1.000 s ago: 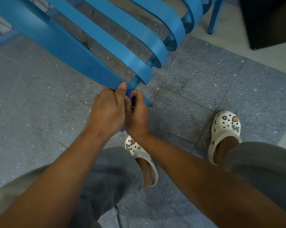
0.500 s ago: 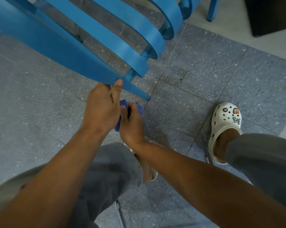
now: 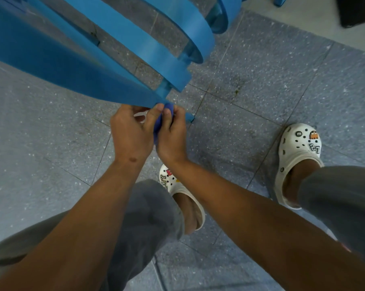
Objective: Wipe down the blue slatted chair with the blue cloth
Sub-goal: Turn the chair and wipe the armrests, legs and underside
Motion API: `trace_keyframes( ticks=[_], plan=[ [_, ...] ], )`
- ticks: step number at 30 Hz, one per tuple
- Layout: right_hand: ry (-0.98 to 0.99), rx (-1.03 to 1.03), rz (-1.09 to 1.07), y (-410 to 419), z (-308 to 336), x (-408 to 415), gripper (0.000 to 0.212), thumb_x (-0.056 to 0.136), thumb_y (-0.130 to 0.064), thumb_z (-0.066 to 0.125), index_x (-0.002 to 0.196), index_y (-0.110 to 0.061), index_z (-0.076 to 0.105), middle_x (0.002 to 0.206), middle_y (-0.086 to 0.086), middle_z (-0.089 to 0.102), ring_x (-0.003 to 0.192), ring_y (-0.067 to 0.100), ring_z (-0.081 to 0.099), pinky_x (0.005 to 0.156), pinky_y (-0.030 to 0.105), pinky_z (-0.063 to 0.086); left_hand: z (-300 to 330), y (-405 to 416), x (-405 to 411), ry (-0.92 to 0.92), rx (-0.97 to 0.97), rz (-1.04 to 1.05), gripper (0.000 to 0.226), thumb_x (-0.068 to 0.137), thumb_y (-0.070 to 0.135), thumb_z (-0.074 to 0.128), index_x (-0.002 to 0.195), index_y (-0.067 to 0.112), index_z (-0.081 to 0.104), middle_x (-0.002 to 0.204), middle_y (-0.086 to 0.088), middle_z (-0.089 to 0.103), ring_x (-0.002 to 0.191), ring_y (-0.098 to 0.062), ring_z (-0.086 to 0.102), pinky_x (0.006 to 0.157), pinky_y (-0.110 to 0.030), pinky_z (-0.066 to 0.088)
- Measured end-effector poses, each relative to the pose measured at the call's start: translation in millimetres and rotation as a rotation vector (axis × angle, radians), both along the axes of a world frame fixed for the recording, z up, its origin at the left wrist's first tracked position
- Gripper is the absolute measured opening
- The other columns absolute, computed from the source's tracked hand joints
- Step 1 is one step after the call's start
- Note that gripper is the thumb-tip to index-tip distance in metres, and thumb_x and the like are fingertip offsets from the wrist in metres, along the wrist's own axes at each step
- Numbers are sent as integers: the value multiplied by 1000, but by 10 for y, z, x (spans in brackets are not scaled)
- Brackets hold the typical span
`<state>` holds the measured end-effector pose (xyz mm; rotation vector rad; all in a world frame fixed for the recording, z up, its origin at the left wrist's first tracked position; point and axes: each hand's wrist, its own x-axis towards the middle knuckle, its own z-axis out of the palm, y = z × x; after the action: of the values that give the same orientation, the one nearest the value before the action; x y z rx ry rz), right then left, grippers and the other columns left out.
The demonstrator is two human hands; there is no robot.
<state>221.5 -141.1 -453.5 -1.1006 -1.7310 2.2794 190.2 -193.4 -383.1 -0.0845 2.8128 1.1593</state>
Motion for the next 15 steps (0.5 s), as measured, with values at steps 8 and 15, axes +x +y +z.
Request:
trace_keyframes(
  ticks=[8, 15],
  plan=[
    [-137, -27, 77, 277, -406, -36, 18, 107, -24, 47, 95, -13, 55, 85, 1, 63, 76, 9, 59, 73, 29, 49, -55, 61, 19, -4, 51, 46, 38, 90, 43, 73, 114, 13, 72, 105, 1, 75, 97, -13, 72, 82, -45, 60],
    [25, 20, 150, 203, -303, 54, 16, 106, -21, 49, 95, -10, 53, 85, 6, 58, 77, 10, 55, 75, 33, 47, -185, 34, 2, -44, 93, 92, 47, 85, 42, 78, 118, 9, 67, 108, 2, 75, 101, -12, 72, 82, -44, 61]
  ],
)
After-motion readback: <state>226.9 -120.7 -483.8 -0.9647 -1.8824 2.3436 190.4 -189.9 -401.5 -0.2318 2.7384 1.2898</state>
